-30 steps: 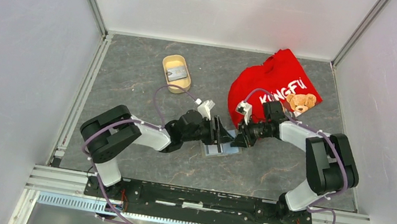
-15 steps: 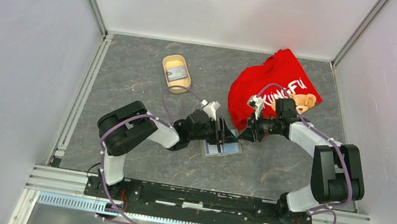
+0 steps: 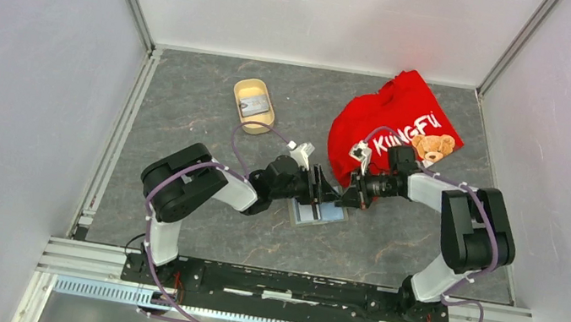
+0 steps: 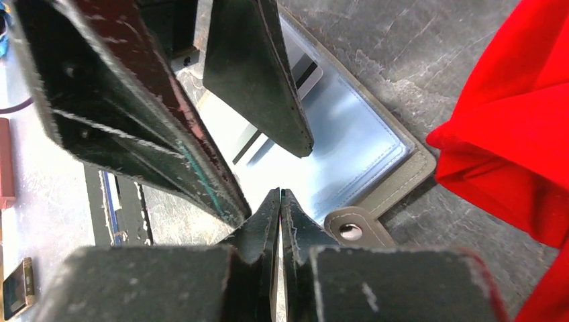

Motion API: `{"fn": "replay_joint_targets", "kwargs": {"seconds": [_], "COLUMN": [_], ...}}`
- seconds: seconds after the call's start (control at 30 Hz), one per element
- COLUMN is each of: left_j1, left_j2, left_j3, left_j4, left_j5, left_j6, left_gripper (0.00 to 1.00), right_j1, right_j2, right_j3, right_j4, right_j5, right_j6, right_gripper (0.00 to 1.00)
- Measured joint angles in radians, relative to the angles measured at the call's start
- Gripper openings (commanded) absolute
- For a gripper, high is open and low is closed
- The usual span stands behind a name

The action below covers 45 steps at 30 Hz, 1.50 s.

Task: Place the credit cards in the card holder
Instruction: Open the card holder at the center of the board.

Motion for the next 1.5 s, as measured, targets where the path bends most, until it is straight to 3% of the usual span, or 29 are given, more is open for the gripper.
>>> {"fn": "replay_joint_targets", "kwargs": {"seconds": [0.37,0.7,1.0,1.2,1.37,1.43,1.5], "left_j1": [0.013,0.017,0.017,0.017,0.023,0.025,0.027], "left_j2": [-0.01,-0.06,-0.142,-0.173,-0.281,-0.369,-0.461], "left_j3": [-0.026,-0.072,-0.091,-0.091,-0.091,-0.089,-0.085], "left_j4": [0.003,-0.044,-0.153,-0.205,-0.292,-0.349,-0.404], "left_j5": [-0.003,-0.019,-0.053,-0.061,-0.085,-0.116,-0.154], "left_j6": [0.0,0.001,0.032,0.066,0.132,0.187,0.244], "left_gripper": [0.64,0.64,0.64,0.64,0.65,0.68,0.79], "right_j1": [0.033,0.033,0.04,0.04,0.04,0.04,0.04], "right_j2": [0.057,0.057,0.036,-0.048,-0.137,-0.175,-0.199], "right_j3": [-0.002,-0.002,-0.002,0.001,0.005,0.005,0.003], "right_j4": [0.001,0.001,-0.011,-0.067,-0.097,-0.089,-0.073], "right_j5": [0.114,0.116,0.065,-0.014,0.008,0.06,0.111], "right_j6": [0.031,0.039,-0.018,-0.125,-0.196,-0.199,-0.196], "right_gripper": [0.06,0.07,0.22,0.25,0.3,0.35,0.37]}}
